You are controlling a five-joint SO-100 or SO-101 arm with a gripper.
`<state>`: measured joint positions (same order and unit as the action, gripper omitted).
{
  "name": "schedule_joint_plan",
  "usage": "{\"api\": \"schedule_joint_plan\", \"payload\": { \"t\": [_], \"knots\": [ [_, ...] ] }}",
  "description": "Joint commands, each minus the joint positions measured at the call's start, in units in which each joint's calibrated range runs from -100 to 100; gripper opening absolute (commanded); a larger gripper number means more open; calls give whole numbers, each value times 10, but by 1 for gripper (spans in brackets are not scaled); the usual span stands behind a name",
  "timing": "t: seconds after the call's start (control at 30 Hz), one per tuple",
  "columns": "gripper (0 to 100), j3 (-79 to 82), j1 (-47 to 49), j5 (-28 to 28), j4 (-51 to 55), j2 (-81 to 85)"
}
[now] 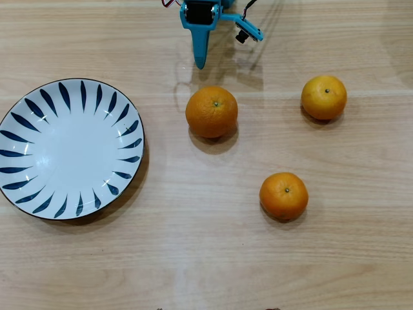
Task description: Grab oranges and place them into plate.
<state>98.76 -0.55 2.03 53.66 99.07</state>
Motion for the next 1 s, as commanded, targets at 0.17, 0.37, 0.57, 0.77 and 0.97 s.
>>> {"api": "schedule_joint_plan", "payload": {
  "t": [0.17,0.37,0.57,0.77,0.97],
  "knots": [
    [2,2,-6,-2,-6,5],
    [2,2,-3,-3,-6,5],
    [2,2,-3,-3,-6,5],
    [2,2,-6,-1,-6,5],
    [2,3,-5,-2,-6,5]
  ]
}}
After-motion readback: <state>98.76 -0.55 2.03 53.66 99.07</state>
